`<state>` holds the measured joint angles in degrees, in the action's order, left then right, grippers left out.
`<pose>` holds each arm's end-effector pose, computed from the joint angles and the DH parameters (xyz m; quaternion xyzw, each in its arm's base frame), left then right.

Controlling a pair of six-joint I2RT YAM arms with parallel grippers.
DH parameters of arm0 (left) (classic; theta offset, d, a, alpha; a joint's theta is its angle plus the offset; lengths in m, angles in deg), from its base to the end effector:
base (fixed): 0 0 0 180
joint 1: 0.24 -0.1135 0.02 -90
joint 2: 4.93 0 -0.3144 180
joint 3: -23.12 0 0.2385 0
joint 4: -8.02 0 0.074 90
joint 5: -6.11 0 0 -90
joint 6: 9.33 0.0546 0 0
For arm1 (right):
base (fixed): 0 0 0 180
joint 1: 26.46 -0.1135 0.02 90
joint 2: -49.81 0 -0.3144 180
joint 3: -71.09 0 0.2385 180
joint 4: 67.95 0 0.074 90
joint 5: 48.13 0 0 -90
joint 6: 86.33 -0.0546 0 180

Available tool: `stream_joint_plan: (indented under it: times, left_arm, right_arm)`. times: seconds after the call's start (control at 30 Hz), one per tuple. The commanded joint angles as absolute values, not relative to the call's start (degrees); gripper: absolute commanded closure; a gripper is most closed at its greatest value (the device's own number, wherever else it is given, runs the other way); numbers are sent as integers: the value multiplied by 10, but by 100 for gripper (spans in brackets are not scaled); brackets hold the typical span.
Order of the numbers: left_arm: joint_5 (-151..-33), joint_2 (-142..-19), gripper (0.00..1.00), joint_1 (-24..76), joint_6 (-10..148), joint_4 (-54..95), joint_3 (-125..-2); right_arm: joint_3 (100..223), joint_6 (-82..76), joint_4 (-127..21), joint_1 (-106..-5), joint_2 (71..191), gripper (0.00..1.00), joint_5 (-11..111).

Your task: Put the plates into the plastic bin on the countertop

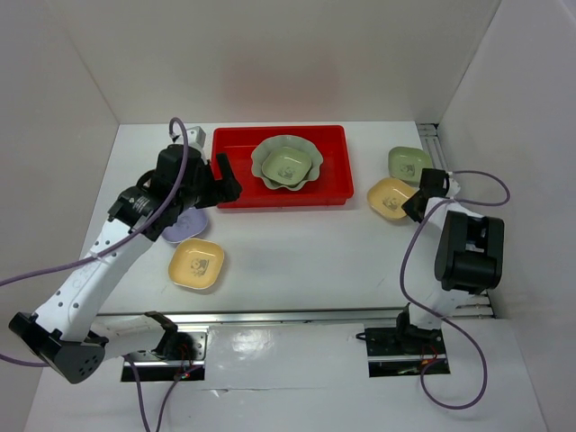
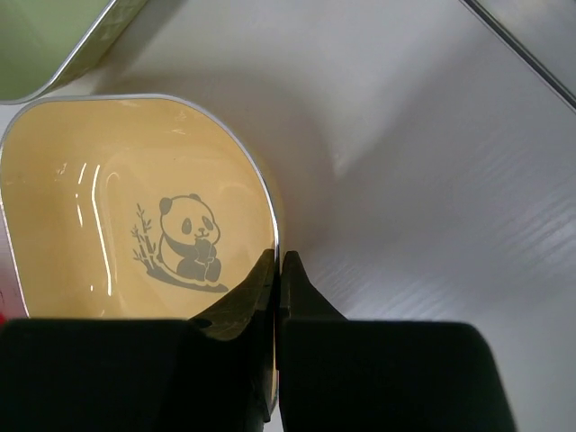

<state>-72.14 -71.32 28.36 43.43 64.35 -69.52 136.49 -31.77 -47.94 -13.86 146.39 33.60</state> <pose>0.1970 -0.0947 0.4432 -0.1159 0.8555 -0.1955 0.4652 0.3304 -0.0819 0.2026 0.4048 0.8495 -0.0011 0.3383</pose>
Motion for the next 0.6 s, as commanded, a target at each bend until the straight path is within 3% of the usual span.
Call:
stream_joint_plan:
  times: [0.0, 0.4, 0.57]
  left_arm:
    - [-731, -703, 5, 271, 452, 635, -707]
    - [-741, -693, 5, 266, 452, 635, -697]
    - [-736, -693, 1, 266, 452, 640, -692]
  right_arm:
    - [1361, -309, -398, -151, 1434, 100, 294]
    - [1509, -338, -265, -231, 1238, 100, 138]
    - [1514, -278, -425, -305, 1220, 100, 210]
